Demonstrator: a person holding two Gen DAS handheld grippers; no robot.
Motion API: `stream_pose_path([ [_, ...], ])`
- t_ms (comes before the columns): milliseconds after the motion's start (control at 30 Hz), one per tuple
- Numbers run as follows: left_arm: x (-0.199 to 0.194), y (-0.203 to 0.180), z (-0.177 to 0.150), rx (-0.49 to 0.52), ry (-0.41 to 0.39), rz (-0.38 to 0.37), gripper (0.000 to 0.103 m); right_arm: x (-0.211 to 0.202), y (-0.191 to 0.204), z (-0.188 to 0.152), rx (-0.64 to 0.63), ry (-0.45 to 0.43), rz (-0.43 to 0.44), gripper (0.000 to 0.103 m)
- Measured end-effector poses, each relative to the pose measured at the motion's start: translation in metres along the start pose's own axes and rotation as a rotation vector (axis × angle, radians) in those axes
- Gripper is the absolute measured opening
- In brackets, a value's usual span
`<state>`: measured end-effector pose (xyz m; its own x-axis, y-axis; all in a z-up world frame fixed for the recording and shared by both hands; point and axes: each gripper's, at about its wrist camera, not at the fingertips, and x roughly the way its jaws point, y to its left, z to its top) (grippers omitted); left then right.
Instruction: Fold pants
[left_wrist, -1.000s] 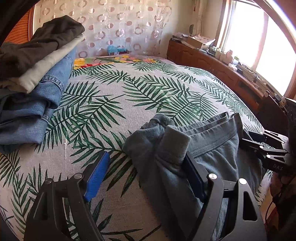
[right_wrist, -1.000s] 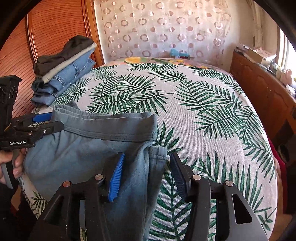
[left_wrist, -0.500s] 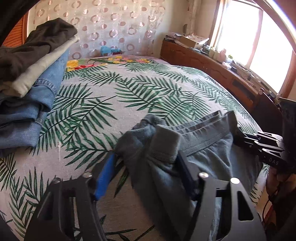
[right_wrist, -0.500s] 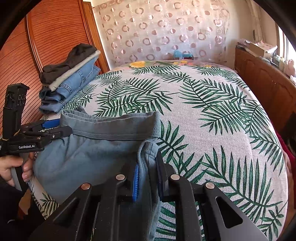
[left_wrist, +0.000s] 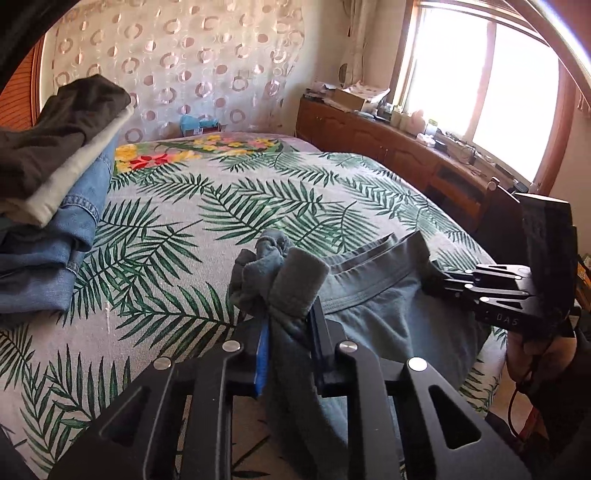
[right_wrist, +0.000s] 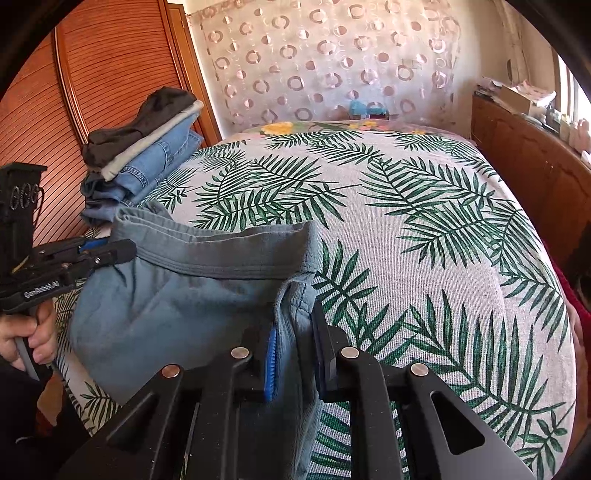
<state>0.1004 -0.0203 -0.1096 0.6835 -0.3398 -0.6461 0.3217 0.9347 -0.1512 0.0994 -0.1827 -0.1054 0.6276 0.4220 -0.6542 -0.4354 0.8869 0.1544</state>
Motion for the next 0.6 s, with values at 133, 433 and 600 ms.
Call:
stream_pose_path([
  [133,-0.013,-0.005,0.002,0.0,-0.037,-0.007,0.019,-0.006,0.0,-0.001,0.009,-0.03,0.021,0.009],
  [433,-0.056,-0.022,0.013,0.033,-0.152,-0.012,0.018,-0.039,0.012,0.0,-0.02,-0.15,0.03,0.009],
  [600,-0.072,-0.025,0.02,0.045,-0.202,-0.008,0.018,-0.063,0.019,0.001,-0.048,-0.213,0.027,0.009],
])
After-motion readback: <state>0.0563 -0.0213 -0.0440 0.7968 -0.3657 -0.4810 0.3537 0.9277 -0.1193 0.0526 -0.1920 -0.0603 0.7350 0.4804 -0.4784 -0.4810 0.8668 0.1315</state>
